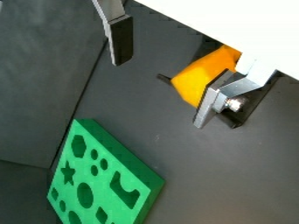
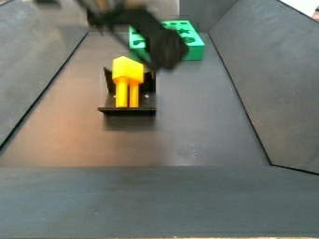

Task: Pick up the 3 prong object. Move up. Rotate the 3 prong object. Place the 3 prong object on the fixture. Regrasp the 3 prong object. Move to above the board. Insert the 3 prong object.
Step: Regrasp the 3 prong object.

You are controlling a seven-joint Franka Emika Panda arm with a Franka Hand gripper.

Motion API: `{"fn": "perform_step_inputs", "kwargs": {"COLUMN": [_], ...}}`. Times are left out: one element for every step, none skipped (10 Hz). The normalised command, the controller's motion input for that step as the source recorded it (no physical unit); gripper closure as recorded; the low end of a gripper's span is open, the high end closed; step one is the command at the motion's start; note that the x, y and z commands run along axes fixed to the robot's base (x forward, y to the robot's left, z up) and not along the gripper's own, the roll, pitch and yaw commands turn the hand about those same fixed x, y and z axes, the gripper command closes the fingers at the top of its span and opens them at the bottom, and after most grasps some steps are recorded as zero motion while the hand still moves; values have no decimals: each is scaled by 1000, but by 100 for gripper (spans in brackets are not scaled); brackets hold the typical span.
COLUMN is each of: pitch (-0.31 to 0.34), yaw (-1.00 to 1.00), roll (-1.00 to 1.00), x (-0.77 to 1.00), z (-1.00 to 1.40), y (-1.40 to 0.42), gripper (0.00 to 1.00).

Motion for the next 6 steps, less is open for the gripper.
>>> {"fn": "perform_step_inputs", "kwargs": {"pitch": [44, 38, 35, 36, 39, 37], "yaw": [9, 8, 8, 7, 7, 7], "roll": [1000, 1000, 1000, 1000, 1000, 1000], "x": [-103, -98, -68, -15, 7, 3], "z": [591, 382, 162, 25, 4, 1], "y": [-577, -405, -223, -54, -12, -22], "gripper": [0, 0, 0, 0, 0, 0]}}
